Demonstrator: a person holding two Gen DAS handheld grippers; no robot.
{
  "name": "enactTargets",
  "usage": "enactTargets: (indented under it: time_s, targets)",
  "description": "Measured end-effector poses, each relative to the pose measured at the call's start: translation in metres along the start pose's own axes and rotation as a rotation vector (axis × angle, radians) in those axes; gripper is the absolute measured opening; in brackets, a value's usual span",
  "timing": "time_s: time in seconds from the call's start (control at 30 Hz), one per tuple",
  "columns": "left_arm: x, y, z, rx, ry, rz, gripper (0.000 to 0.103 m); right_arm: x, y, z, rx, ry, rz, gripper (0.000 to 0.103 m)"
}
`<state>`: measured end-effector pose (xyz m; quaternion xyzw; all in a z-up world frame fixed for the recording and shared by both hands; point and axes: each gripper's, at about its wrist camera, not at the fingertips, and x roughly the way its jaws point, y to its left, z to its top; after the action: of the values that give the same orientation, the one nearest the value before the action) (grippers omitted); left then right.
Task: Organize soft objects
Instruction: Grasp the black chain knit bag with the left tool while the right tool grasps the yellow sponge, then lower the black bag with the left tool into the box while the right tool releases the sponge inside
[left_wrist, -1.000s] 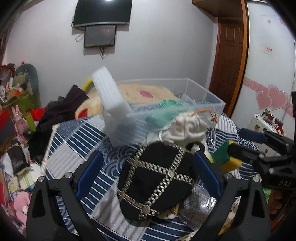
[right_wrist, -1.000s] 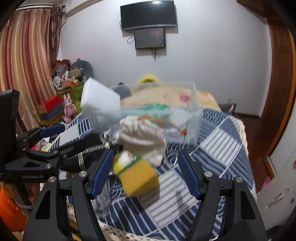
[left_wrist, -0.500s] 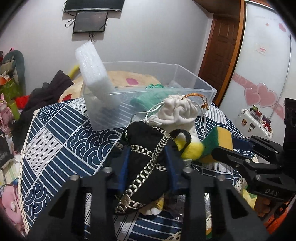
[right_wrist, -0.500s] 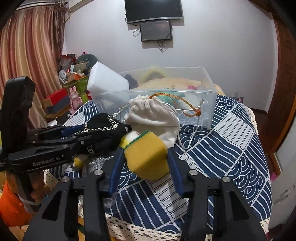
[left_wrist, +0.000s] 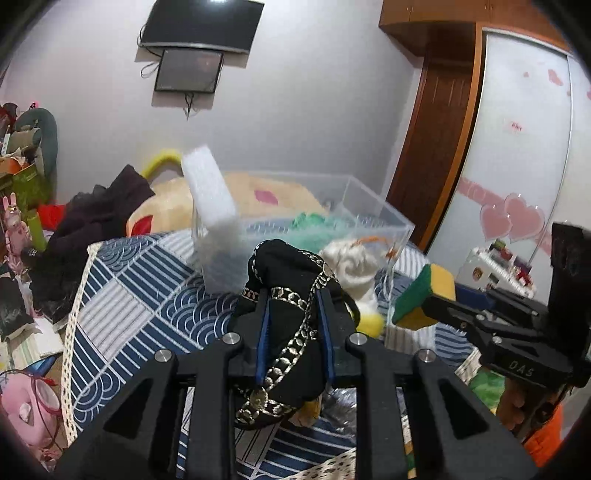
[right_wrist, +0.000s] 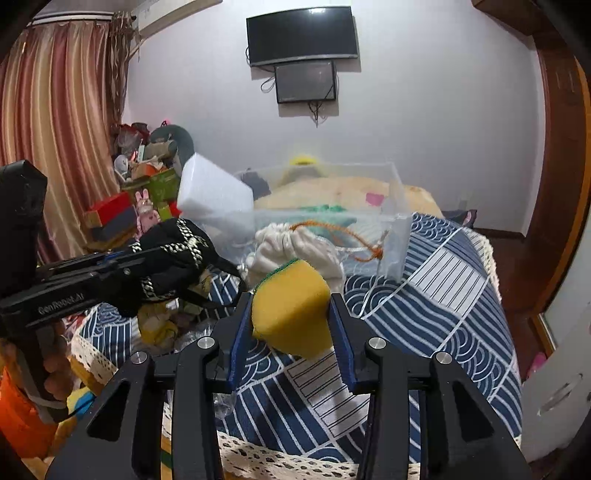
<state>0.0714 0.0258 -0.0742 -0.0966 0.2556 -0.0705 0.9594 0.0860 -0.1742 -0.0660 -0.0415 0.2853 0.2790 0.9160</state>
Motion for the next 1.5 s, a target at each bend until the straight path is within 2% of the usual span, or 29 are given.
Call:
enactTargets:
  time_s: [0.4, 0.77, 0.87, 1.07, 1.5]
  targets:
    - [-0.019, -0.005, 0.038, 0.016, -0.12, -0.009, 0.022, -0.016, -0.004, 0.034, -0.006, -0.107, -0.029, 0.037]
    - [-0.006, -0.016, 0.075, 0.047, -0.205, 0.003, 0.023, -0.013, -0.008, 0.069, -0.012, -0.201, -0.059, 0.037]
    - [0.006, -0.014, 0.082, 0.047, -0.197, 0.0, 0.023, -0.006, -0.011, 0.077, -0.009, -0.205, -0.07, 0.037]
    - [0.037, -0.017, 0.094, 0.072, -0.194, 0.044, 0.023, 0.012, -0.009, 0.08, -0.017, -0.18, -0.096, 0.037]
    - [0.114, -0.008, 0.098, 0.068, -0.02, 0.061, 0.023, 0.058, -0.024, 0.076, -0.014, -0.048, -0.151, 0.037]
